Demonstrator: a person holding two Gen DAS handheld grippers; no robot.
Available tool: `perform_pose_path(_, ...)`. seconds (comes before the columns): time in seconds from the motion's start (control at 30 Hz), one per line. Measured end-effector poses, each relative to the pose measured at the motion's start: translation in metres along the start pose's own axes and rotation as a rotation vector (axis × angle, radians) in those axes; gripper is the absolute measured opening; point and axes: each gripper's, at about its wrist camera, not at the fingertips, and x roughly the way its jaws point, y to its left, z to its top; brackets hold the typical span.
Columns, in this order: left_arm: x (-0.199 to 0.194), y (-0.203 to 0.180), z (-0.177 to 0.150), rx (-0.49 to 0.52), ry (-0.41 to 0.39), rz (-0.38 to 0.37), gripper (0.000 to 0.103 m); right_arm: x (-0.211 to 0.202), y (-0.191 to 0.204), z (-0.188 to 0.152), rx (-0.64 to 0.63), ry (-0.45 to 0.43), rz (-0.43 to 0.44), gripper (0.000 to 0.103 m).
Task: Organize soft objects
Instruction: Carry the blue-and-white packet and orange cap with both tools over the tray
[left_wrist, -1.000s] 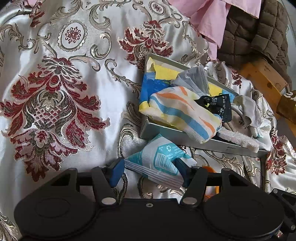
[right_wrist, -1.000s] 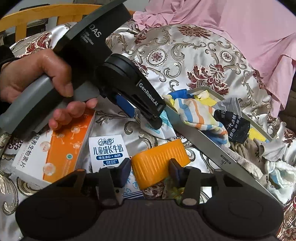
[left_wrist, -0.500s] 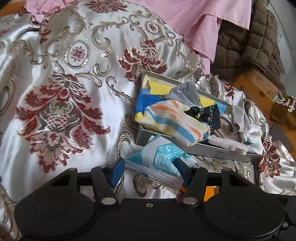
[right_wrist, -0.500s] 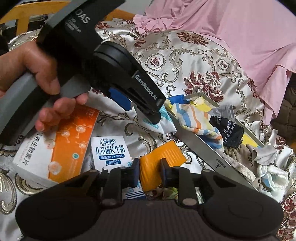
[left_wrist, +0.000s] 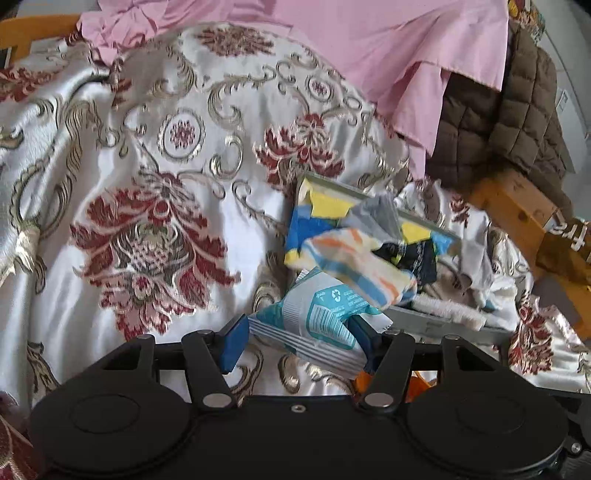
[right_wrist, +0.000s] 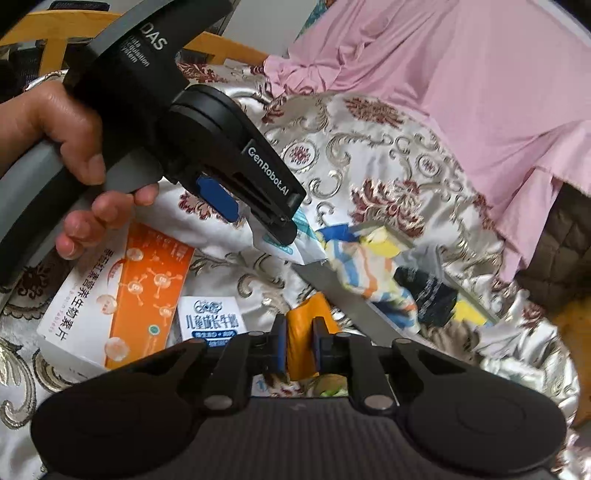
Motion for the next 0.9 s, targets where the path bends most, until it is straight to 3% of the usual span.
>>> perform_pose_path(0.23,-0.011,-0.006,0.008,0.027,-0.085,0.015,0.061,-0.010,-0.008,0.012,-0.049,-0.073,-0.092,0.015)
perform_pose_path(0.43,-0.006,-0.019,0.036,0.070,-0.151,0.009,0.061,0.003,-0.050,0.037,-0.020,-0.144,-0.160,0.015)
perform_pose_path(0.6,0.013,-0.023,0.066,0.062,-0.182,0.021,0.061,0.029,-0.096,0.048,0.106,-0.218,-0.198,0.015)
perform_pose_path(0.77,0.049,-0.047,0.084,0.149,-0.188,0.038,0.061,0.056,-0.144,0.035,0.220,-0.199,-0.202,0.015)
perform_pose_path(0.9,0.089,-0.071,0.090,0.168,-0.150,0.013,0.061,0.075,-0.180,0.016,0.346,-0.156,-0.196,0.015)
